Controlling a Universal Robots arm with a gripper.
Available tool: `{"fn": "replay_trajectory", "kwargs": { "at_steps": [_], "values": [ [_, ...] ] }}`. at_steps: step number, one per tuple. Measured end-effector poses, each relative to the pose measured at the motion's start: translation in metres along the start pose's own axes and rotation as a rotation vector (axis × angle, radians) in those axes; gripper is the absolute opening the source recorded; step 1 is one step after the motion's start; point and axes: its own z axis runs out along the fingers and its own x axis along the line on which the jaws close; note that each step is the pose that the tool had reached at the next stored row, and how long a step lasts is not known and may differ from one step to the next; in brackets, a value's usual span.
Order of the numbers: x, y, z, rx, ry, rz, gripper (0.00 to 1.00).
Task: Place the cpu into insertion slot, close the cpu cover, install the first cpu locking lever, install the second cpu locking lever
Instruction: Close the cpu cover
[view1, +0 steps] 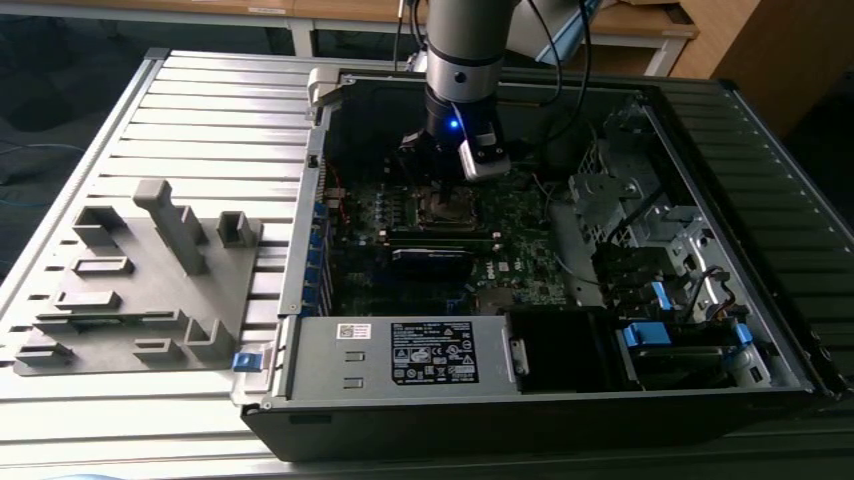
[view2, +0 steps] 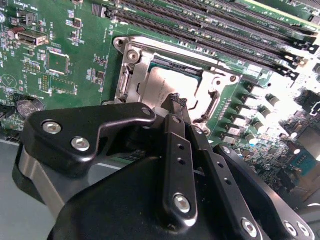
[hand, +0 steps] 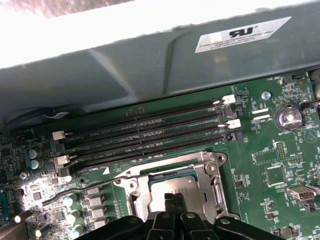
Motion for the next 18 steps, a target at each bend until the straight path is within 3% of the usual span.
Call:
{"fn": "replay_trajectory", "kwargs": {
  "at_steps": [7, 16, 18],
  "values": [
    [0.0000, 0.0000, 0.0000, -0.0005, 0.0003, -0.007, 0.11],
    [0.0000, 0.0000, 0.0001, -0.0029, 0.0036, -0.118, 0.11],
    [0.0000, 0.0000, 0.0001, -0.0028, 0.0037, -0.120, 0.11]
  ]
}}
